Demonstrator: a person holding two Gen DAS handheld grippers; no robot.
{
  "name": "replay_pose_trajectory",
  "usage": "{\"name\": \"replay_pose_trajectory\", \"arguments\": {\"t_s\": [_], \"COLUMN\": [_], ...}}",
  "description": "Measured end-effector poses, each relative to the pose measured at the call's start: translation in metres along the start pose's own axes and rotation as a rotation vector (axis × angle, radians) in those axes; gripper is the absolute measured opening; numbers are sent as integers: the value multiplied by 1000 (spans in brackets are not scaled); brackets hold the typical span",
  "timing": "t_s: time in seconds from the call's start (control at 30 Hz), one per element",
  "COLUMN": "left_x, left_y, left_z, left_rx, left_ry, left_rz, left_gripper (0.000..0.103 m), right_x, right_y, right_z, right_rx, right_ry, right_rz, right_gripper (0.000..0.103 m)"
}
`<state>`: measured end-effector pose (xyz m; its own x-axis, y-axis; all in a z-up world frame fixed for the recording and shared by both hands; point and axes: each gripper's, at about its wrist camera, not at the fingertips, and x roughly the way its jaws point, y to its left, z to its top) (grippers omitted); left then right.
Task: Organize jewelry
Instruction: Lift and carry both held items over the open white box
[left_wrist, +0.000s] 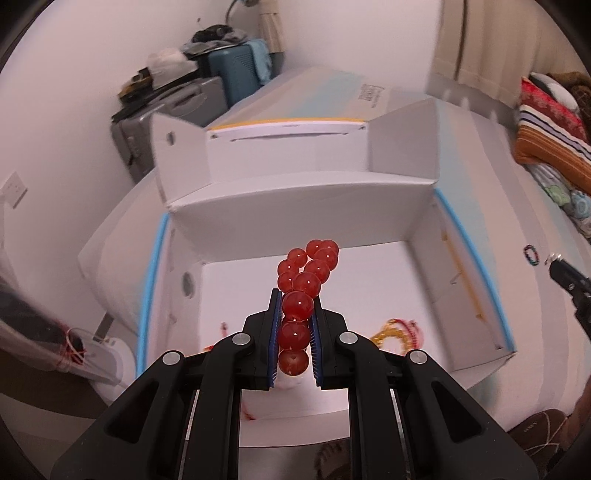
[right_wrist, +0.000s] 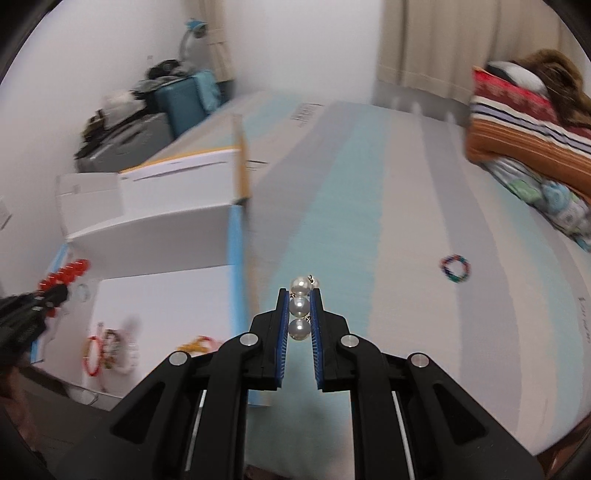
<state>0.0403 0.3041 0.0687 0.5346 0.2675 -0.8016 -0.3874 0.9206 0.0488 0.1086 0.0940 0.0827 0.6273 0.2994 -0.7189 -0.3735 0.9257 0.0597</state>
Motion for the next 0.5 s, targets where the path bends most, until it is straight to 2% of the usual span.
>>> {"name": "replay_pose_trajectory", "arguments": {"t_s": [0.1, 0.17, 0.3, 0.5], "left_x": [10, 17, 26, 39], "left_y": [12, 18, 27, 38], "left_z": [-7, -12, -21, -32], "left_rx": [-32, -45, -54, -65], "left_ry": [28, 44, 69, 109], "left_rz": [12, 14, 14, 21], "left_gripper": [13, 13, 13, 13], "right_x": [-1, 3, 14, 39], "right_y": [30, 50, 76, 93], "right_z": [-3, -8, -16, -25], "right_rx": [-44, -72, -116, -134], "right_ry": [-12, 10, 47, 120], "right_rz": [45, 88, 110, 122], "right_gripper": [10, 10, 10, 10]}}
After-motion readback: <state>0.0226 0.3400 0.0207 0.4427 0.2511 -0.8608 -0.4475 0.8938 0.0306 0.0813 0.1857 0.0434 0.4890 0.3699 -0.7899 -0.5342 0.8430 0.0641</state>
